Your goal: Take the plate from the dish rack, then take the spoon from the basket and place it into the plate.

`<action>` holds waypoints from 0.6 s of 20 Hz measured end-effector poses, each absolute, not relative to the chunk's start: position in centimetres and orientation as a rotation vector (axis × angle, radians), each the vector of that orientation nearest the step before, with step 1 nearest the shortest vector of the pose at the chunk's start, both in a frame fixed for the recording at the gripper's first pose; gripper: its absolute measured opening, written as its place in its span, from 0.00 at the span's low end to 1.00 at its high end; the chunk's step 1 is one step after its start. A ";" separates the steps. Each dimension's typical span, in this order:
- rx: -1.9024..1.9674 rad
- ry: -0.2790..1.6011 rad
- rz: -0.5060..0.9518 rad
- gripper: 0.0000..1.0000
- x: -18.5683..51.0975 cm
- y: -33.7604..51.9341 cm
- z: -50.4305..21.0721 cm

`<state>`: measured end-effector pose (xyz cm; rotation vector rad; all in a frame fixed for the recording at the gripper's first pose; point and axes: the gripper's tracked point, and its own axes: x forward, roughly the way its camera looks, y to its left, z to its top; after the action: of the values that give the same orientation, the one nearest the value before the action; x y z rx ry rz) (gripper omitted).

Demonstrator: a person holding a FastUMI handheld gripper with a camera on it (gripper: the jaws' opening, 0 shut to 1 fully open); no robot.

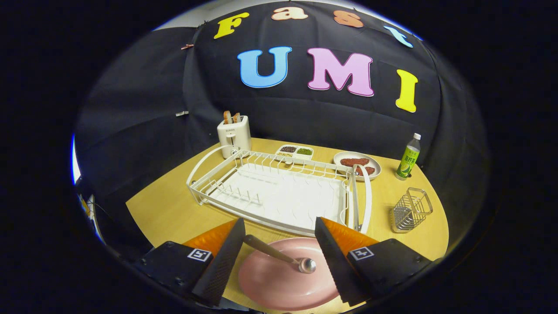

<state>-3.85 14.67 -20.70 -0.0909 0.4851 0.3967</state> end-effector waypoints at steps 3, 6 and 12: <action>-0.086 0.538 0.429 0.99 -4.6 15.8 -21.3; -0.036 0.495 0.430 0.98 -4.4 16.3 -19.2; 0.051 0.438 0.332 0.99 -2.5 13.0 -15.0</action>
<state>-2.53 13.01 -15.02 0.0509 0.4383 0.3316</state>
